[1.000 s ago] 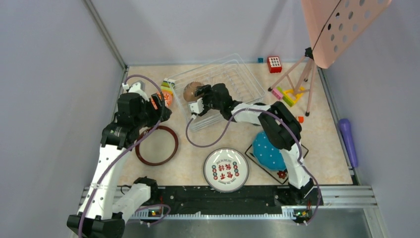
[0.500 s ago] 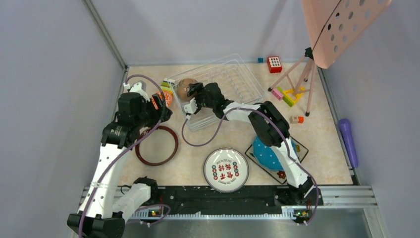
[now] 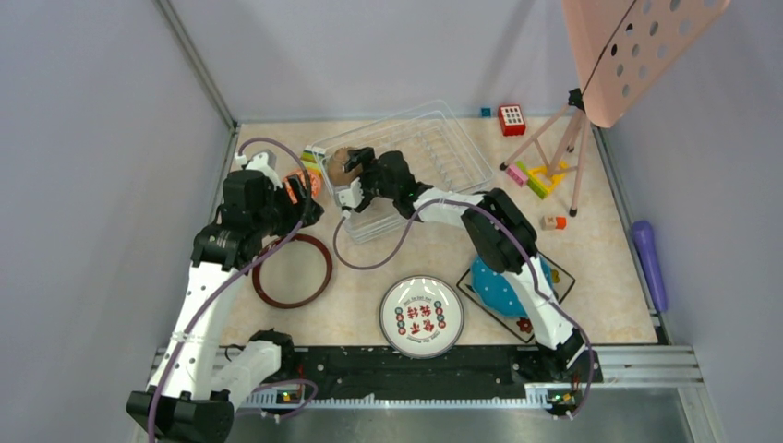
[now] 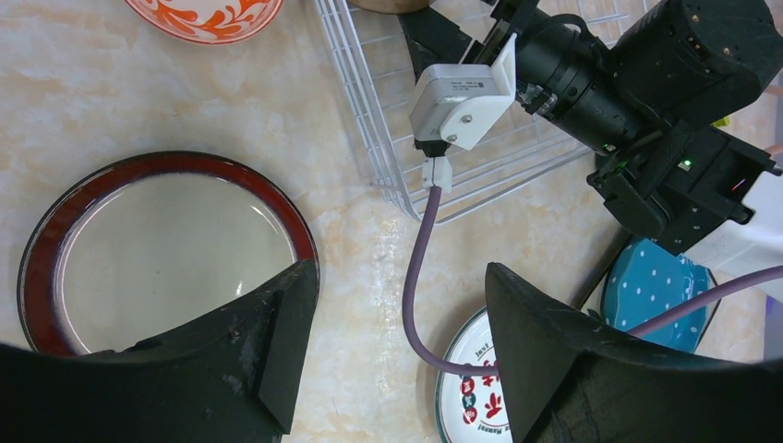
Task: Load the mixed dishes into the dish rack
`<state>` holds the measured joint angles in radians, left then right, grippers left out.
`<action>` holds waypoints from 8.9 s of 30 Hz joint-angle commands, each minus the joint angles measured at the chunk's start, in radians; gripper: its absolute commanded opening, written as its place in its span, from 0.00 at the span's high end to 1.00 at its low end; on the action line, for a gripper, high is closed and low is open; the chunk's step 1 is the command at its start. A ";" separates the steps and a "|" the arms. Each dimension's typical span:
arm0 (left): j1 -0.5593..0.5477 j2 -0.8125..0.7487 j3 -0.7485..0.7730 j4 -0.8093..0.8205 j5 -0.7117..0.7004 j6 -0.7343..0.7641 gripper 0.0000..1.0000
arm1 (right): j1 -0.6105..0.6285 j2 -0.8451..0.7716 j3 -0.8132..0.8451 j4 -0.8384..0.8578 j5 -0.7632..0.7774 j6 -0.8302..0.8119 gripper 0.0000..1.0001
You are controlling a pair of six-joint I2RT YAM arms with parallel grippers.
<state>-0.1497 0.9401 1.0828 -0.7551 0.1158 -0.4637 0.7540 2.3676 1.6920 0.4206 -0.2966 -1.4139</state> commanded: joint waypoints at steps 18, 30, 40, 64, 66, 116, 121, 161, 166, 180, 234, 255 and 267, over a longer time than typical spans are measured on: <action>0.009 -0.004 -0.017 0.036 0.107 0.030 0.28 | 0.007 -0.050 0.422 -0.780 -0.161 0.088 0.01; 0.010 -0.011 -0.017 0.031 0.089 0.022 0.27 | 0.002 -0.151 0.316 -0.637 -0.167 0.210 0.01; 0.030 -0.042 -0.027 0.032 -0.036 -0.025 0.28 | -0.008 -0.103 0.309 -0.648 -0.150 0.191 0.01; 0.143 0.018 -0.063 0.095 0.008 -0.095 0.22 | -0.025 0.029 0.408 -0.427 -0.159 0.241 0.02; 0.143 0.018 -0.058 0.092 -0.002 -0.099 0.21 | -0.025 0.019 0.408 -0.399 -0.163 0.255 0.02; -0.159 -0.090 -0.359 0.326 0.291 -0.128 0.24 | -0.188 -1.257 -0.865 -0.655 0.502 1.500 0.33; -0.159 -0.166 -0.440 0.428 0.385 -0.095 0.24 | -0.188 -1.112 -0.745 -0.678 0.476 1.424 0.33; -0.158 -0.234 -0.522 0.496 0.392 -0.195 0.18 | -0.202 -1.050 -0.694 -0.638 0.252 1.430 1.00; -0.159 -0.210 -0.537 0.573 0.462 -0.218 0.16 | -0.202 -1.206 -0.742 -0.582 0.245 1.477 1.00; -0.162 -0.185 -0.630 1.224 0.598 -0.417 0.12 | -0.206 -1.383 -0.836 -0.187 -0.122 2.008 1.00; -0.172 -0.133 -0.471 0.441 0.311 -0.238 0.14 | 0.186 -0.800 -0.561 -0.709 0.403 1.595 0.27; -0.488 0.351 -0.231 0.472 0.034 -0.386 0.17 | -0.052 -1.447 -0.835 -0.789 0.546 1.803 0.06; -0.599 0.639 0.084 0.206 -0.168 -0.496 0.22 | -0.060 -1.598 -0.926 -0.787 0.739 1.892 0.07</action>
<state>-0.7227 1.5280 1.0775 -0.4362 0.0486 -0.9138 0.7025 0.8402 0.7845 -0.4004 0.3462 0.4240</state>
